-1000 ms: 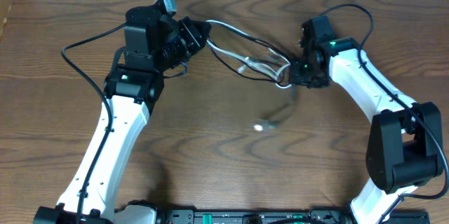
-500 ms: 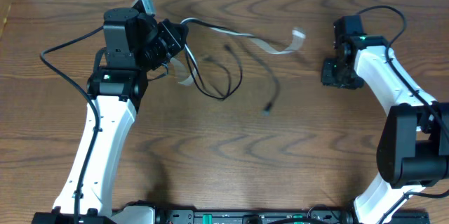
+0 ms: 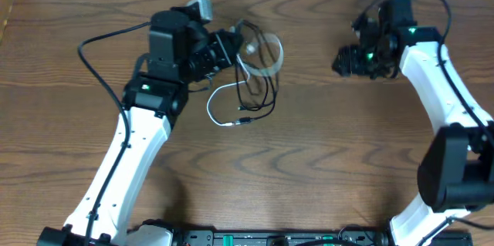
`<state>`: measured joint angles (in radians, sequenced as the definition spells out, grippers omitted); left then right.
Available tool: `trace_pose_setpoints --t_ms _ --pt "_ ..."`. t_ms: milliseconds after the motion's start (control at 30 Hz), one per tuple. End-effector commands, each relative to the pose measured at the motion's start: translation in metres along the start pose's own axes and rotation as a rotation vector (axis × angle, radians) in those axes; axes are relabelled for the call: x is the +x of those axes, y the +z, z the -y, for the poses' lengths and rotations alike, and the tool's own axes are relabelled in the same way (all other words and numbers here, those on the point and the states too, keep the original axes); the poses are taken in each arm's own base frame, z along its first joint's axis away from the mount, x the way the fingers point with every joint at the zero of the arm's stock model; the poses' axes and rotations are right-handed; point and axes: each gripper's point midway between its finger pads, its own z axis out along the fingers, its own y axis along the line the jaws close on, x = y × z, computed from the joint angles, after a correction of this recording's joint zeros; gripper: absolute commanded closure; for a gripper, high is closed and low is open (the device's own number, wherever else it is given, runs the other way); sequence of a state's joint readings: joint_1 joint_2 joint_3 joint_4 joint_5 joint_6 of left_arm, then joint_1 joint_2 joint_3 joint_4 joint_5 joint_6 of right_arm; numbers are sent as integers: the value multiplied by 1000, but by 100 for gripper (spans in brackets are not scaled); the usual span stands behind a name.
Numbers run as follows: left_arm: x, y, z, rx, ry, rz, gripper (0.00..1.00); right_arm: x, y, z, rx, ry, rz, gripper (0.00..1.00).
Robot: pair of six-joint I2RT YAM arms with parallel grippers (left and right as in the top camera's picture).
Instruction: Untangle cables
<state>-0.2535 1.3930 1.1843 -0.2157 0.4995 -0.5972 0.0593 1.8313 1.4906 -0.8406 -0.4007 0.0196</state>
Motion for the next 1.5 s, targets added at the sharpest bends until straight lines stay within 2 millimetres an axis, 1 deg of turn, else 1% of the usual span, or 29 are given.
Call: trace_pose_setpoints --t_ms 0,100,200,267,333,367,433,567,600,633,833,933,1000,1100,1167,1233,1267,1333,1400,1467 --pt "2 -5 21 48 44 1 93 -30 -51 -65 -269 -133 151 35" --pt "2 -3 19 42 -25 0 92 -37 -68 -101 -472 -195 201 36" --pt "2 -2 17 37 -106 -3 92 -33 -71 -125 -594 -311 217 37" --pt "3 0 15 31 -214 -11 93 -23 -65 -147 -633 -428 212 37" --pt "3 0 15 31 -287 -12 93 -15 -60 -160 -647 -525 211 37" --pt "3 0 15 31 -327 -13 93 -5 -56 -171 -655 -621 210 37" --pt "3 0 15 31 -352 -14 93 6 -50 -181 -658 -723 203 36" --pt "6 0 16 33 -355 -26 92 21 -40 -198 -688 -813 177 36" --pt "7 0 15 30 -357 -28 93 25 -28 -200 -663 -833 153 39" --pt "7 0 15 30 -357 -28 93 27 -21 -200 -646 -839 138 40" --pt "7 0 15 30 -357 -29 92 36 3 -211 -667 -861 100 40" --pt "7 0 15 30 -358 -29 92 32 11 -213 -648 -864 109 48" --pt "8 0 16 37 -357 -38 92 21 17 -211 -604 -841 134 56" --pt "9 0 18 45 -357 -47 92 9 18 -212 -578 -823 168 64" --pt "10 0 18 44 -359 -51 92 5 17 -214 -581 -810 185 74" --pt "11 -1 17 42 -360 -53 92 1 14 -218 -600 -786 196 87" --pt "11 0 17 42 -360 -53 92 0 13 -220 -608 -772 198 90" --pt "10 0 16 37 -359 -48 83 -3 10 -221 -610 -749 203 96" --pt "9 0 15 28 -345 -38 71 -9 4 -220 -605 -728 219 98" --pt "6 0 9 0 -312 -17 66 -20 -8 -215 -574 -682 245 99"
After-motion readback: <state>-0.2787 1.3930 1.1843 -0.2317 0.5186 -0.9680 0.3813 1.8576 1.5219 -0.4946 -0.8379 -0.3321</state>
